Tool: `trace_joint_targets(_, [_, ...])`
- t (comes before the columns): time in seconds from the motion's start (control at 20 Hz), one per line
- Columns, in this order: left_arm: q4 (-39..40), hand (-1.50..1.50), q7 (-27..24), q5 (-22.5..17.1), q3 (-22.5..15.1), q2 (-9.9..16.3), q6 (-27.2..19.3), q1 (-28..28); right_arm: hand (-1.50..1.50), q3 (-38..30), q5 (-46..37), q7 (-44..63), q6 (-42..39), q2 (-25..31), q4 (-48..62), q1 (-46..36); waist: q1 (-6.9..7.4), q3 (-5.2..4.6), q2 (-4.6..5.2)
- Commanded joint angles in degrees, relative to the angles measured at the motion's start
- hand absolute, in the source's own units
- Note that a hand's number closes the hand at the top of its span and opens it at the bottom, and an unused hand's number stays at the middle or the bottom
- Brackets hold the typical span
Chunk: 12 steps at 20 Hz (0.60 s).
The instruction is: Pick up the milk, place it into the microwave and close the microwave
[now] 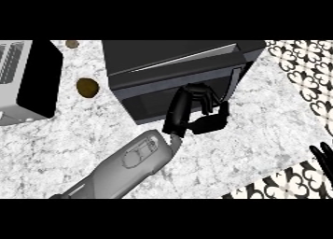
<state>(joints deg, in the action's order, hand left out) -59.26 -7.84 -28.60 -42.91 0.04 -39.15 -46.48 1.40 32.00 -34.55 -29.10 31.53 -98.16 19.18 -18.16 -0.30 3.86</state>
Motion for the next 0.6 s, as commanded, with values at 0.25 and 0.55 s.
trace_joint_targets(0.25, [7.05, 1.50, -4.38, -5.68, 4.77, -0.04, 1.05, -6.56, -1.50, -0.77, 4.38, 0.71, -3.78, 2.58, -3.94, 0.20, -2.54, 0.09, 0.68])
trace_joint_targets(0.55, [8.39, 1.50, -7.40, -7.14, 4.39, -0.04, 0.54, -6.56, -1.50, -1.35, 7.43, 2.20, -4.26, 3.48, -5.66, 0.37, -3.52, 0.19, 1.01])
